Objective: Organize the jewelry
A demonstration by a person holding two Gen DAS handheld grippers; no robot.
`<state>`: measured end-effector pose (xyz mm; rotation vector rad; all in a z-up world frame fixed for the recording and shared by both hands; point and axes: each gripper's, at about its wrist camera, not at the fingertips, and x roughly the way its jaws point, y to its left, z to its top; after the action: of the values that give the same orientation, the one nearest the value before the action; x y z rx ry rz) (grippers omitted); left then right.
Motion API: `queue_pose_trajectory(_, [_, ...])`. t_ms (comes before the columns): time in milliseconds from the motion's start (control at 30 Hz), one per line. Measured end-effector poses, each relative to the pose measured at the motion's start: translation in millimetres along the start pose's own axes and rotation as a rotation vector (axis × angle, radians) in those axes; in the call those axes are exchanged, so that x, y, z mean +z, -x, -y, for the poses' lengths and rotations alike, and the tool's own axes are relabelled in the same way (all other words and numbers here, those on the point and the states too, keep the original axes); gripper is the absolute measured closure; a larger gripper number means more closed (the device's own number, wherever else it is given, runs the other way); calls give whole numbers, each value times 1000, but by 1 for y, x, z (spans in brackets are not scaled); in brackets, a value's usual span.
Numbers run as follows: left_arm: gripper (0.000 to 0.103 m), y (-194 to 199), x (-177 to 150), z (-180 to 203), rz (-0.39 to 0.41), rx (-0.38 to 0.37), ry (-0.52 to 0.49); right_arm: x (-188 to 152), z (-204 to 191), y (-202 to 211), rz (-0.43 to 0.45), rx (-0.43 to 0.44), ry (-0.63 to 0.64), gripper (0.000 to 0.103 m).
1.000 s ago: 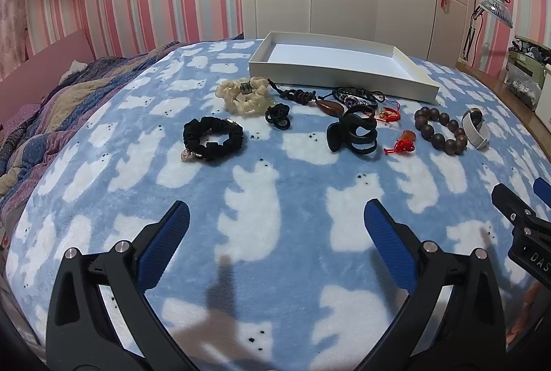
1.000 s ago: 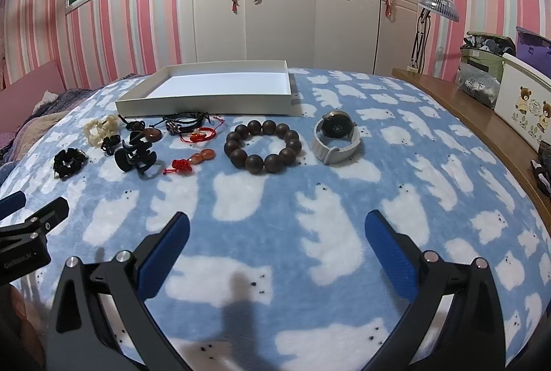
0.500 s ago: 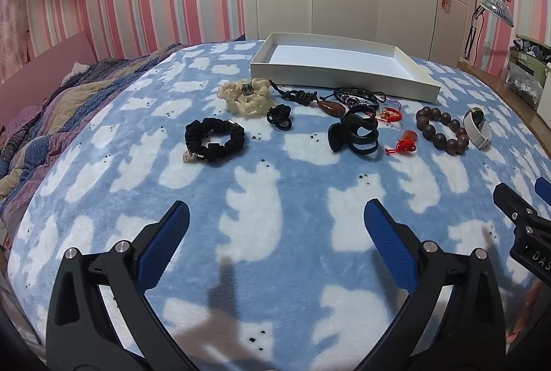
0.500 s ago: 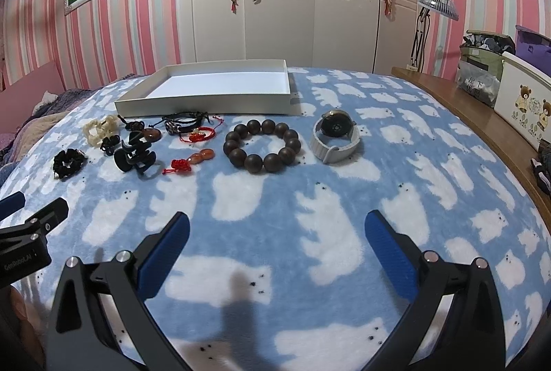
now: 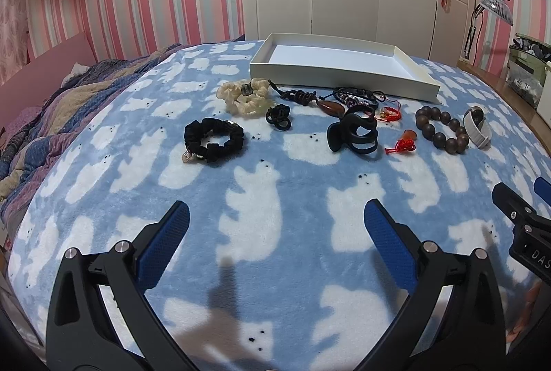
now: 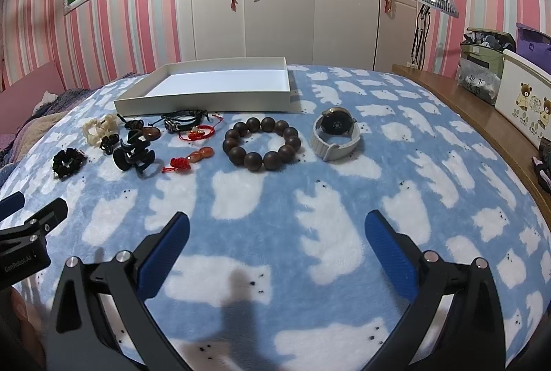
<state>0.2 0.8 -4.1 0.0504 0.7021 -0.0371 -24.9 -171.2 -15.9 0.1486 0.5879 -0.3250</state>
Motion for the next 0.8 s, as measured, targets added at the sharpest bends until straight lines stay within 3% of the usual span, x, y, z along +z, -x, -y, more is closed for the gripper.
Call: queue_pose_trajectory(800, [3,2,-1,2,10,0,-10,1,-1,1,-2,-1,3,1])
